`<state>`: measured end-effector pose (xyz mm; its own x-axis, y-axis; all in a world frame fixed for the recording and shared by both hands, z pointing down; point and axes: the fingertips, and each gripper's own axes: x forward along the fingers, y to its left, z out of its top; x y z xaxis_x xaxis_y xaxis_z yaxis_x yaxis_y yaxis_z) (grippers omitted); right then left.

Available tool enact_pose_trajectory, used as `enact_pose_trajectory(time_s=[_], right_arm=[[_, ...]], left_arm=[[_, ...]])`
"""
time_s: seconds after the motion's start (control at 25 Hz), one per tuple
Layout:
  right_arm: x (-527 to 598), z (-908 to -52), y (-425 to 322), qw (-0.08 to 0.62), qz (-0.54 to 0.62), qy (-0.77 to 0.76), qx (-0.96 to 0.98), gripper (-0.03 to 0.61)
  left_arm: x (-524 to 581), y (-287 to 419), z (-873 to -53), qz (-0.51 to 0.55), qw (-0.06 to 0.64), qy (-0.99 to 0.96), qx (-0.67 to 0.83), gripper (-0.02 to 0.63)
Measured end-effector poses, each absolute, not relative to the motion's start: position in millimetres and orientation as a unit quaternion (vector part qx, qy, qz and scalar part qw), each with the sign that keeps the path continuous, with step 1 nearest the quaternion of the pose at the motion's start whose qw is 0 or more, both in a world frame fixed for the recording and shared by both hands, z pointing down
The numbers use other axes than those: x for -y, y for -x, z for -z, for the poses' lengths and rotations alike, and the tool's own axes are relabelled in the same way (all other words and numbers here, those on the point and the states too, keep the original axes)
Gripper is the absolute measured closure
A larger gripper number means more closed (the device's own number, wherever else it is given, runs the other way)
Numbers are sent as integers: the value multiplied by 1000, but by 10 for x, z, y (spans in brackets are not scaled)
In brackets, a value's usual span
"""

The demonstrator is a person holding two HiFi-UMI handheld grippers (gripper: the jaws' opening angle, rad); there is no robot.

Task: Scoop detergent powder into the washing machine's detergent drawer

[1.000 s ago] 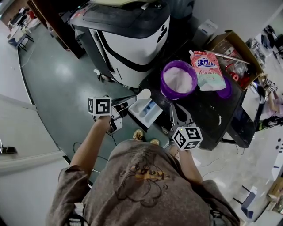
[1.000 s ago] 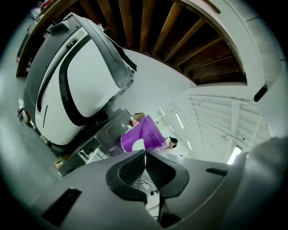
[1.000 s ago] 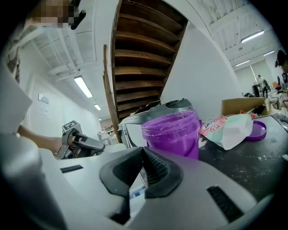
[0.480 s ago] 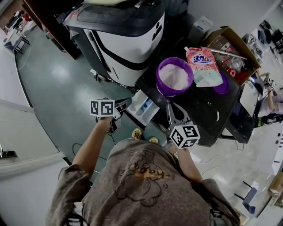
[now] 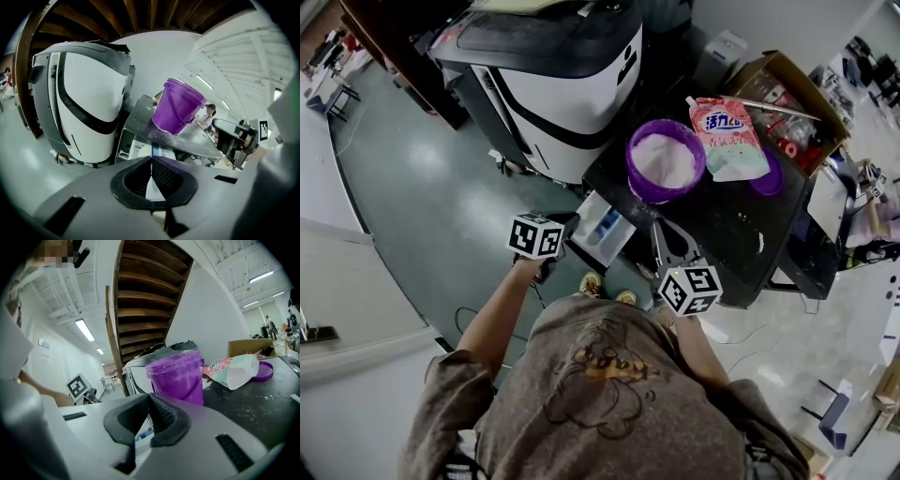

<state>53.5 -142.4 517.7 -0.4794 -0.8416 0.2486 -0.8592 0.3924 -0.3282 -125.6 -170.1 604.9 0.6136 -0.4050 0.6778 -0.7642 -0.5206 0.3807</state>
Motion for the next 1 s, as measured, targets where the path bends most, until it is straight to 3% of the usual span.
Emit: enact_pose_trajectory(time_s=[1.0], right_arm=[[1324, -5277, -660, 19, -220, -526, 822, 586]], left_arm=[[1756, 1012, -6185, -436, 73, -839, 318, 591]])
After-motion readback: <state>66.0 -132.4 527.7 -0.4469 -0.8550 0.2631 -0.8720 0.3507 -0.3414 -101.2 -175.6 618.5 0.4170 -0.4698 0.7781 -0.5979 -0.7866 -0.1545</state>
